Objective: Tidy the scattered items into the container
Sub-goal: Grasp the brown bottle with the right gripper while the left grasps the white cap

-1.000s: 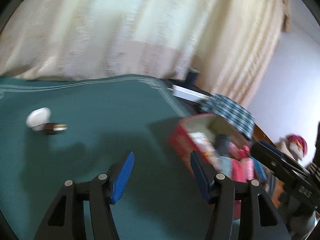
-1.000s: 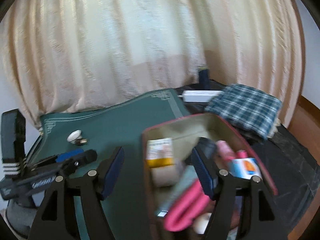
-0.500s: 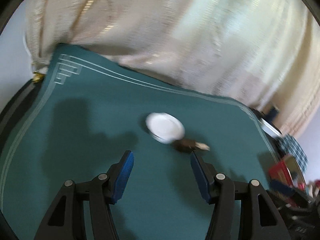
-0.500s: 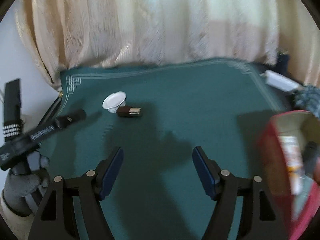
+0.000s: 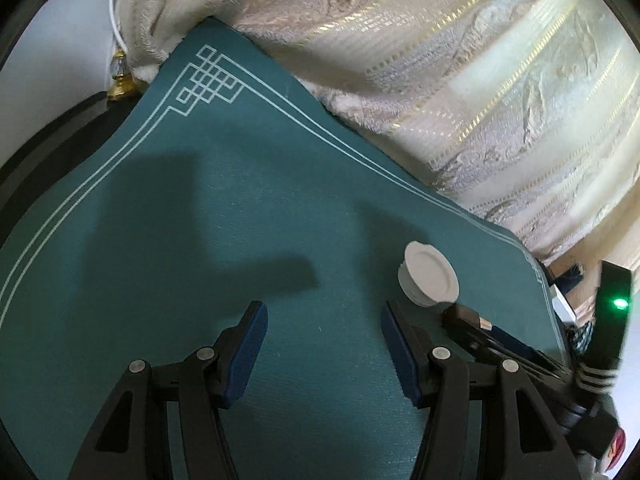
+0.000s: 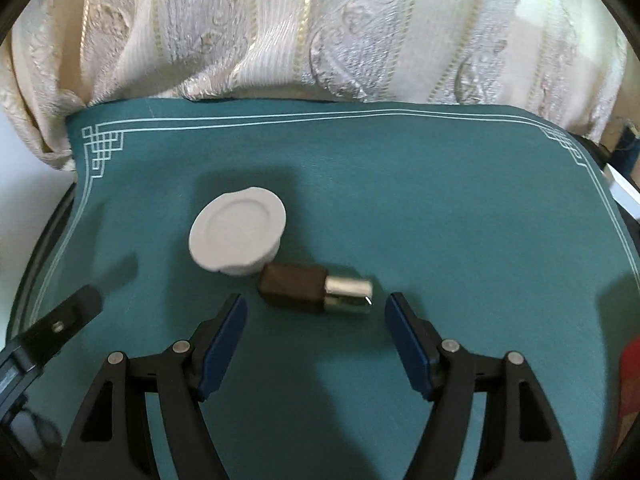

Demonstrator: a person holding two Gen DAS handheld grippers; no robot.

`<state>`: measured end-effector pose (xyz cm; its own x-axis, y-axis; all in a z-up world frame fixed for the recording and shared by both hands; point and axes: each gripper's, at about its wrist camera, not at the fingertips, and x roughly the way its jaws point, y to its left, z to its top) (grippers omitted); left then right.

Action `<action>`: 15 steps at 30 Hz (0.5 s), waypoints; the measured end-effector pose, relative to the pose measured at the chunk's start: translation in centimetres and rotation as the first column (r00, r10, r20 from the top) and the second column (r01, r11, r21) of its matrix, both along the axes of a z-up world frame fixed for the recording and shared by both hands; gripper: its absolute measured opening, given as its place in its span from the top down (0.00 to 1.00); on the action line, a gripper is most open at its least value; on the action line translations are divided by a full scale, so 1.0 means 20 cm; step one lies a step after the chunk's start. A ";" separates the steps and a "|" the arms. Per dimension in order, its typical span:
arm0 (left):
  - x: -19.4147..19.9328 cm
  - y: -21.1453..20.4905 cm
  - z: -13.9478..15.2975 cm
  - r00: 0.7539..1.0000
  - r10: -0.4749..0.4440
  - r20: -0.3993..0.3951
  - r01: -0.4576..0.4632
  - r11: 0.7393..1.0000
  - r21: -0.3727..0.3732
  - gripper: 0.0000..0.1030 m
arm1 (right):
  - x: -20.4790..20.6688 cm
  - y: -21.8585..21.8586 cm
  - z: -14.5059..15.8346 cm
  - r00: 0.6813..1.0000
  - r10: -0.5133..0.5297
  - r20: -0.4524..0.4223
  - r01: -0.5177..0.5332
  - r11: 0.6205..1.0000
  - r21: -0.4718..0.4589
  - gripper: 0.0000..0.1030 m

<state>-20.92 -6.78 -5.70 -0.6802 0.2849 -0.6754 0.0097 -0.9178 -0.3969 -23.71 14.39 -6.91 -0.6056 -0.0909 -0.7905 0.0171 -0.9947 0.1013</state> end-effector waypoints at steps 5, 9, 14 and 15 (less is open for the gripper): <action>0.00 0.02 0.01 1.000 -0.012 -0.004 0.012 1.000 -0.002 0.41 | -0.03 0.03 -0.01 1.000 0.002 -0.013 -0.002 1.000 0.019 0.33; -0.01 0.09 0.01 0.999 -0.040 0.005 0.040 0.999 -0.024 0.41 | -0.01 0.08 -0.01 1.000 0.017 -0.014 -0.016 0.999 0.032 0.37; -0.04 0.24 0.04 0.995 -0.101 0.007 0.102 0.993 -0.063 0.41 | 0.10 0.20 -0.02 1.000 0.005 -0.017 -0.005 1.000 0.006 0.37; -0.06 0.28 0.05 0.993 -0.114 0.005 0.114 0.991 -0.075 0.41 | 0.11 0.23 -0.02 1.000 -0.001 -0.019 0.001 1.000 -0.004 0.37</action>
